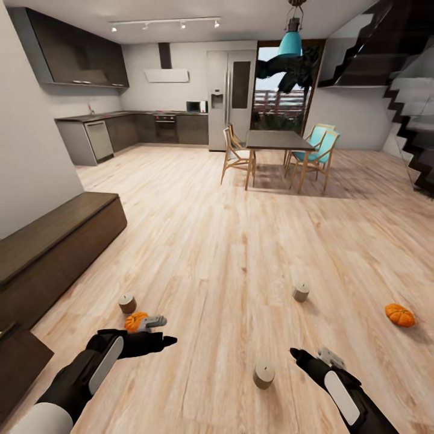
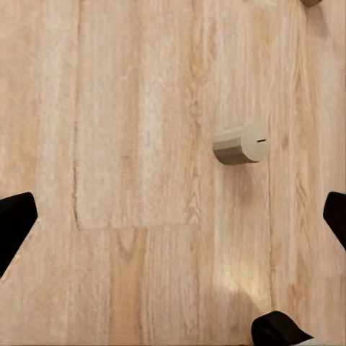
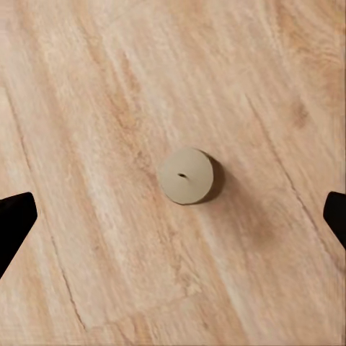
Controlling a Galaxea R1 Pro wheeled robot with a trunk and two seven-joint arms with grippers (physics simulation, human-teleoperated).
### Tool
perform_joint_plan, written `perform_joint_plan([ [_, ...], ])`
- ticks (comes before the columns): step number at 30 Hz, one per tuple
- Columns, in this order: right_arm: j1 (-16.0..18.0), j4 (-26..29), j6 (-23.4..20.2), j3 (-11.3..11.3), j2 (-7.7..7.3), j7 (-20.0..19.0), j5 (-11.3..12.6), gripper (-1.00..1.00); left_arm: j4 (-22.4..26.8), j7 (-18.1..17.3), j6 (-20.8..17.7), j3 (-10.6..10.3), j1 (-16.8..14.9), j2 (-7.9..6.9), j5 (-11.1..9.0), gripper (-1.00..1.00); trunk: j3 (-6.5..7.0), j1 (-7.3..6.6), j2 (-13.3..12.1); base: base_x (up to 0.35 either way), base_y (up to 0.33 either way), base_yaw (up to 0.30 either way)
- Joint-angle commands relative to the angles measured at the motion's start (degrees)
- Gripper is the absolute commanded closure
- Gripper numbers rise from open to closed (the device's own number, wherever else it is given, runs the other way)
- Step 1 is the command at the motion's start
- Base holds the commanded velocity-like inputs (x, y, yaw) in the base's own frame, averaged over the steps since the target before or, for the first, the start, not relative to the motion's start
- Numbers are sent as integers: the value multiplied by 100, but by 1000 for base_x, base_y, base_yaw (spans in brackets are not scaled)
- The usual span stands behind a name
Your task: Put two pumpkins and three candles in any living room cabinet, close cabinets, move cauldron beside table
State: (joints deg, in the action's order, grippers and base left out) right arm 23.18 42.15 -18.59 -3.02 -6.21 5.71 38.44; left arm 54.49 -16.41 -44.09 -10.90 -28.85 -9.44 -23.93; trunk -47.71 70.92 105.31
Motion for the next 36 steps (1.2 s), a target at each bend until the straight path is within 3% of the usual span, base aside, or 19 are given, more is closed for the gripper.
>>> perform_joint_plan([
  [1, 2, 12, 5, 2, 2, 66, 59, -100, -126, 217, 158, -7, -4, 23, -5, -100, -5, -1, 2, 0, 0, -293],
  [5, 2, 12, 36, 5, 3, 109, 47, -100, -508, 464, 467, -12, -5, 108, -6, -100, -5, -1, 2, 2, 0, -277],
  [7, 2, 9, 50, 5, 17, 138, -145, -100, -864, 559, 619, -5, -6, 161, -20, -100, -5, -1, 2, 112, 0, -145],
  [13, 2, 20, 72, -19, 73, 156, -506, -100, -1113, 627, 717, 0, -6, 192, -9, -100, -5, -1, 2, 177, 0, -48],
  [19, 2, 58, 67, 3, 88, 165, -560, -100, -1148, 638, 731, 12, -6, 196, -7, -100, -5, -1, 2, 68, 0, -7],
  [28, 2, 71, 75, 1, 93, 176, -584, -100, -1156, 1204, 766, 15, -6, 205, -41, -100, -5, -1, 2, 295, -80, 0],
  [36, 2, 43, 66, 20, 93, 182, -592, -100, -1152, 1286, 776, -9, -6, 203, -27, -100, -5, -1, 2, 117, -52, 0],
])
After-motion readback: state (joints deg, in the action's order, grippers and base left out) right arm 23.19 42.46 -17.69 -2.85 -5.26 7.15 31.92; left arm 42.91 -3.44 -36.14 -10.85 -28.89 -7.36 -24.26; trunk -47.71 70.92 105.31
